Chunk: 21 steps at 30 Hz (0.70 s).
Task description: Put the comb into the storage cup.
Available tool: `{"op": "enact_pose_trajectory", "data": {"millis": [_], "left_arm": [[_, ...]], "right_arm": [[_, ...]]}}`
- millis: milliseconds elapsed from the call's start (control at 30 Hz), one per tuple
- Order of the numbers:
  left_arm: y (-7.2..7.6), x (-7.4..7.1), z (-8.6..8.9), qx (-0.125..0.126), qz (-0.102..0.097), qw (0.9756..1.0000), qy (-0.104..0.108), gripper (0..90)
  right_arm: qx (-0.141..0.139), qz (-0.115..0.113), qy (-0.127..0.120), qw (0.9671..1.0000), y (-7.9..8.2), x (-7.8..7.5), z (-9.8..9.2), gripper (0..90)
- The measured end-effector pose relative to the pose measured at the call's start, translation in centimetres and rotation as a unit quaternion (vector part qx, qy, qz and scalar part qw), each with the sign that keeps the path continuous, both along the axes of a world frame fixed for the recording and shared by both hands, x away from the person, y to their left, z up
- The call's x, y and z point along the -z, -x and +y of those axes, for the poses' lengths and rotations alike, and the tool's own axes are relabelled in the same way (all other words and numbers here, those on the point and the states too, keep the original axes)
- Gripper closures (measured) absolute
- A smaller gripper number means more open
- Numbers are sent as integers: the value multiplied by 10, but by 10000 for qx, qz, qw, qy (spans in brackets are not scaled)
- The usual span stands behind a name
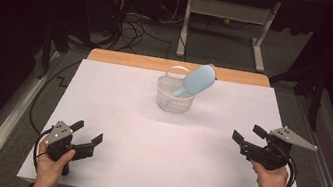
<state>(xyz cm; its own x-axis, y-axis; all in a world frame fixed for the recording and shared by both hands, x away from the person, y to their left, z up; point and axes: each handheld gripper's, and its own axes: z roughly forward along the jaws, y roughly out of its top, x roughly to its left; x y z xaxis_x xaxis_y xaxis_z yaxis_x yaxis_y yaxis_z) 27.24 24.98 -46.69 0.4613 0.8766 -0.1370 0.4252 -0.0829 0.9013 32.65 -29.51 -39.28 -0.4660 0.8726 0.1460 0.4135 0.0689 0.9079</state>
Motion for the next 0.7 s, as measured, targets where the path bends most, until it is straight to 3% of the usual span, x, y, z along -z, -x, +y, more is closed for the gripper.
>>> {"op": "enact_pose_trajectory", "data": {"millis": [700], "left_arm": [[0, 0, 0, 5, -3, 10000, -3, 153]], "right_arm": [[81, -65, -86, 9999, 15, 6, -11, 174]]}}
